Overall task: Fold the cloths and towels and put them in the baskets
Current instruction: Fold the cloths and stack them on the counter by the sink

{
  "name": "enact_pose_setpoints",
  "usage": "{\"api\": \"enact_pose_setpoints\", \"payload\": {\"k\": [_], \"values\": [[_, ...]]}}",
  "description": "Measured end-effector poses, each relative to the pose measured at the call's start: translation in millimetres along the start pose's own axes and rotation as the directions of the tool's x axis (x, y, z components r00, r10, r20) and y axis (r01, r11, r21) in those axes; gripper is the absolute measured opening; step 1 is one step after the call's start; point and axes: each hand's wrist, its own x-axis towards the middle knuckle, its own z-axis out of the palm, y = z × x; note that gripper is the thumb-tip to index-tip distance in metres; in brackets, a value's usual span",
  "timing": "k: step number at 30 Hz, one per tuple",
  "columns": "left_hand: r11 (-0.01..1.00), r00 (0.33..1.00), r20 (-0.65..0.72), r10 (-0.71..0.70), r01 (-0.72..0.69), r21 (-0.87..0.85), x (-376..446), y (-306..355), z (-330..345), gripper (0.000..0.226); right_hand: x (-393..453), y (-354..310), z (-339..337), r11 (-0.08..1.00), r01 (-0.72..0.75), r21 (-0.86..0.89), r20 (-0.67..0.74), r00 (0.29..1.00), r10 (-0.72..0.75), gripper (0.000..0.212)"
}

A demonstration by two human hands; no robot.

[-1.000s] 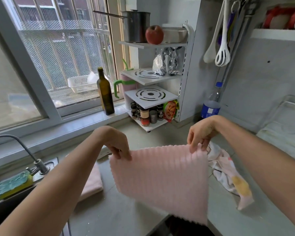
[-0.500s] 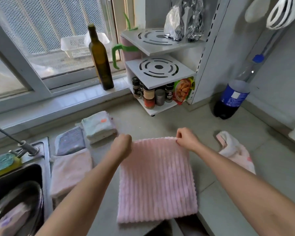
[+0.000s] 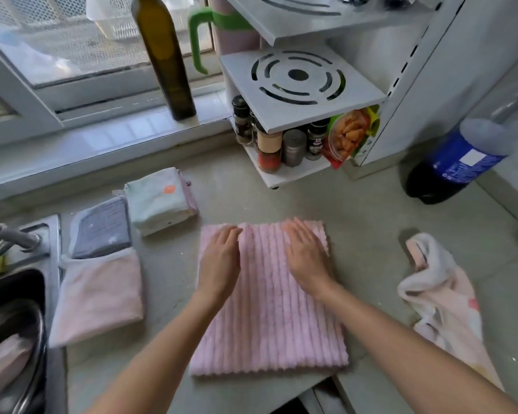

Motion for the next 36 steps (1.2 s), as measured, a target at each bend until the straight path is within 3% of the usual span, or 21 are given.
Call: {"api": "enact_pose_setpoints", "payload": {"k": [3,6,8,11,13,15,19,23,27,30,32,34,36], "values": [[0.991,0.963,0.253,0.094,-0.115,0.071,-18,-14,33,0.049,-12,0,30,0.965,0.249,-0.087,0.241,0.945,-0.222,0.046],[0.974,0.913,0.404,0.053,-0.137,0.182,-11,-22,43,0.063,-5,14,37,0.943,0.293,-0.157,0.359,0.907,-0.222,0.058],[0.960,0.924,0.381,0.022,-0.126,0.250,-6,-33,45,0.067,1,33,36,0.955,0.224,-0.193,0.363,0.921,-0.142,0.065],[0.936,0.929,0.348,-0.124,-0.008,0.353,1,-50,42,0.073,2,63,29,0.955,-0.039,-0.293,0.250,0.961,0.116,0.067],[0.923,0.921,0.324,-0.217,0.086,0.375,3,-55,37,0.069,-3,70,21,0.923,-0.242,-0.298,0.185,0.934,0.305,0.068],[0.922,0.931,0.274,-0.239,0.129,0.366,-4,-50,30,0.071,-17,58,13,0.913,-0.326,-0.245,0.127,0.923,0.363,0.076],[0.975,0.961,0.278,-0.013,-0.049,0.215,-64,-9,24,0.071,-80,-12,21,0.976,-0.181,-0.118,0.192,0.960,0.201,0.069],[0.978,0.926,0.377,-0.010,-0.069,0.196,-120,-9,22,0.071,-136,-43,44,0.981,-0.051,-0.188,0.285,0.953,0.104,0.062],[0.944,0.905,0.426,0.006,-0.146,0.297,-137,-46,9,0.070,-158,-7,26,0.959,-0.084,-0.270,0.287,0.944,0.163,0.060],[0.916,0.895,0.436,-0.099,-0.089,0.392,-139,-61,-6,0.076,-172,12,6,0.899,-0.234,-0.371,0.277,0.896,0.348,0.058],[0.913,0.899,0.414,-0.142,-0.042,0.406,-142,-61,-17,0.081,-179,10,-1,0.894,-0.274,-0.355,0.265,0.887,0.378,0.061],[0.925,0.907,0.419,0.038,-0.190,0.328,-150,-51,-23,0.081,-184,-3,-9,0.954,-0.166,-0.251,0.284,0.929,0.236,0.070],[0.883,0.832,0.487,0.266,-0.413,0.223,-162,-38,-25,0.073,-190,-18,-14,0.982,0.046,-0.186,0.373,0.928,0.027,0.071]]}}
